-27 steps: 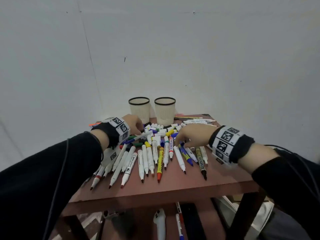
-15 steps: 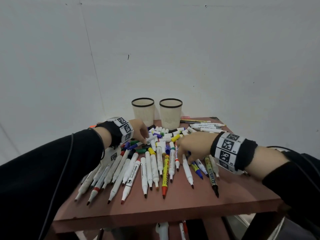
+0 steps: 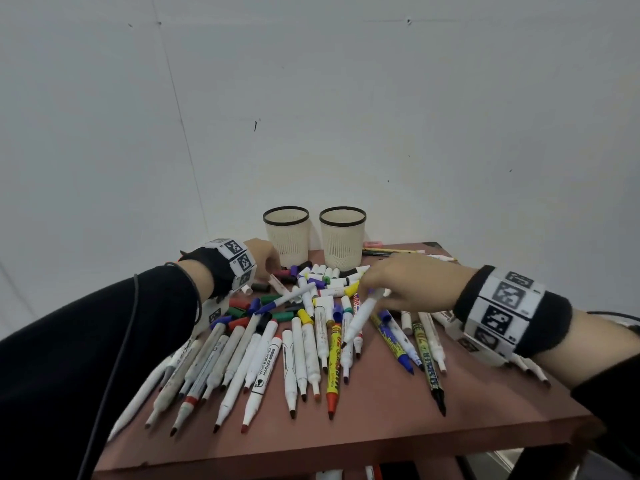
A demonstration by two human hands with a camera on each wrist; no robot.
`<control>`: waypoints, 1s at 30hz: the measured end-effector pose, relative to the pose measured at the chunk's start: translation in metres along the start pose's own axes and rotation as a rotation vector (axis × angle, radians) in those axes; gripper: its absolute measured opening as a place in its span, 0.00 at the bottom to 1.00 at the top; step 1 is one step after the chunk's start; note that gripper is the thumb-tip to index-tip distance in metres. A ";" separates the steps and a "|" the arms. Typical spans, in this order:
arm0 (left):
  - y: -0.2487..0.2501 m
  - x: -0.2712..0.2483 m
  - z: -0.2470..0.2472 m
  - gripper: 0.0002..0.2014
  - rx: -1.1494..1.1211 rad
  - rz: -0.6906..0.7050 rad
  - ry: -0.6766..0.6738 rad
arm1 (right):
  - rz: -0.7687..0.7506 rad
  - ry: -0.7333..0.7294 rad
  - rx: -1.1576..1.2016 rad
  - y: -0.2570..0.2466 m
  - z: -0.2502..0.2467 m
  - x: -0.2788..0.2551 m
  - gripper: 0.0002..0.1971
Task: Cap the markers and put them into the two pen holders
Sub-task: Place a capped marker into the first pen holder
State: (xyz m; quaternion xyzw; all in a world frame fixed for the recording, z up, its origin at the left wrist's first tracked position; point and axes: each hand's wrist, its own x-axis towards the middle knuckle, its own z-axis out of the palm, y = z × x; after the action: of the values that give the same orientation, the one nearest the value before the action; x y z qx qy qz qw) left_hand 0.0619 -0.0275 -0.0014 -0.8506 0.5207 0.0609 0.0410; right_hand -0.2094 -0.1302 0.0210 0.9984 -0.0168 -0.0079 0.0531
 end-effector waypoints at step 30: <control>0.018 0.024 0.004 0.20 0.035 -0.019 -0.138 | 0.538 0.809 1.401 -0.056 0.044 -0.085 0.13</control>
State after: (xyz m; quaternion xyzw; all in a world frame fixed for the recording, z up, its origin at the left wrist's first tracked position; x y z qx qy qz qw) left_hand 0.0562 -0.0565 -0.0092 -0.8483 0.5096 0.1100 0.0924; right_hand -0.2931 -0.0762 -0.0271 0.6887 -0.2343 0.3744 -0.5751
